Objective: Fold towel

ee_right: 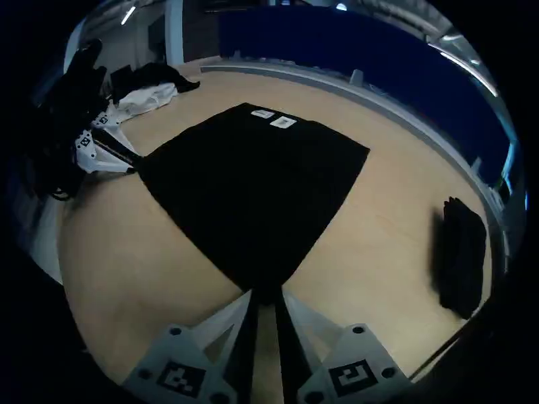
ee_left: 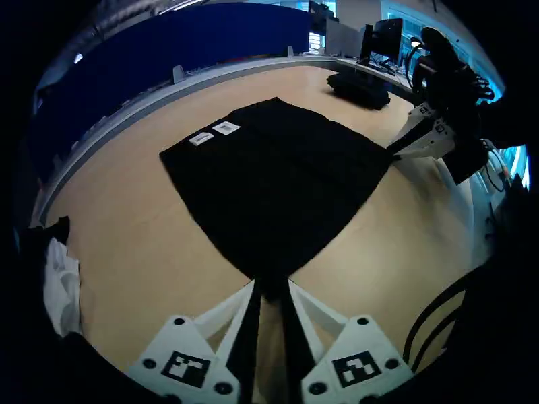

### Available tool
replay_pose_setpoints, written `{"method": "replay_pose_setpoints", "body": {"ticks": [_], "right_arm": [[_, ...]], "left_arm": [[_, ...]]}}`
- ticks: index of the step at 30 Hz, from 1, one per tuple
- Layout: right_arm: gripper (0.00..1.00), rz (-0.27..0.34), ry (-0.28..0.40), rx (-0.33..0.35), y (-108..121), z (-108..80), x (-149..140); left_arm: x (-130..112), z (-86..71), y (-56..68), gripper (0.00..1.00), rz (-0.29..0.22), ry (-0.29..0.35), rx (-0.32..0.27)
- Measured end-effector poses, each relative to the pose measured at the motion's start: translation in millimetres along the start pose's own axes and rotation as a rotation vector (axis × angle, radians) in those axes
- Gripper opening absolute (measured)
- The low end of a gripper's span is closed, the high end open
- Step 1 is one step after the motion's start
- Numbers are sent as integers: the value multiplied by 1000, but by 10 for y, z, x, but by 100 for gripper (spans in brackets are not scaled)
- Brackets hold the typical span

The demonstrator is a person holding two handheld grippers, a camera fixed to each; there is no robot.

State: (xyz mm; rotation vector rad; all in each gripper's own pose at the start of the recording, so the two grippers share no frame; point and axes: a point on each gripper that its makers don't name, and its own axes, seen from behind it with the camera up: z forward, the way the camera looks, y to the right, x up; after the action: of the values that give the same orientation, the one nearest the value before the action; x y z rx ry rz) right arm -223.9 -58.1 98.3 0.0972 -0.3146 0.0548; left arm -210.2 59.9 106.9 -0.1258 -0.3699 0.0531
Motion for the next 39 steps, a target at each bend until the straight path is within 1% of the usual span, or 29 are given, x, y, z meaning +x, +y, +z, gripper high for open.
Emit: {"method": "replay_pose_setpoints", "body": {"ticks": [2, 11, 14, 17, 21, 26, 30, 35, 39], "right_arm": [[14, 7, -2, 1, -1, -2, -3], [11, 47, 13, 10, -20, -33, 91], [11, 52, 22, 15, -26, -79, 136], [11, 54, 34, 15, -26, -148, 201], [11, 53, 56, 9, -17, -267, 317], [11, 58, 81, 6, -17, -434, 452], [11, 73, 104, 7, -38, -586, 571], [11, 90, 128, 0, -57, -778, 703], [11, 100, 145, -4, -70, -942, 791]], "left_arm": [[-3, 11, -14, 10, 1, -3, 9], [-11, -21, -19, 7, 16, -27, 26], [1, -40, -16, 7, 15, -29, 29], [41, -88, -5, 7, 2, -24, 30], [148, -206, 21, 7, -36, -7, 25], [304, -388, 16, 7, -83, 22, 29], [402, -543, 25, 7, -101, 25, 36], [518, -722, 71, 7, -118, 31, 41], [605, -875, 127, 7, -143, 29, 40]]}}
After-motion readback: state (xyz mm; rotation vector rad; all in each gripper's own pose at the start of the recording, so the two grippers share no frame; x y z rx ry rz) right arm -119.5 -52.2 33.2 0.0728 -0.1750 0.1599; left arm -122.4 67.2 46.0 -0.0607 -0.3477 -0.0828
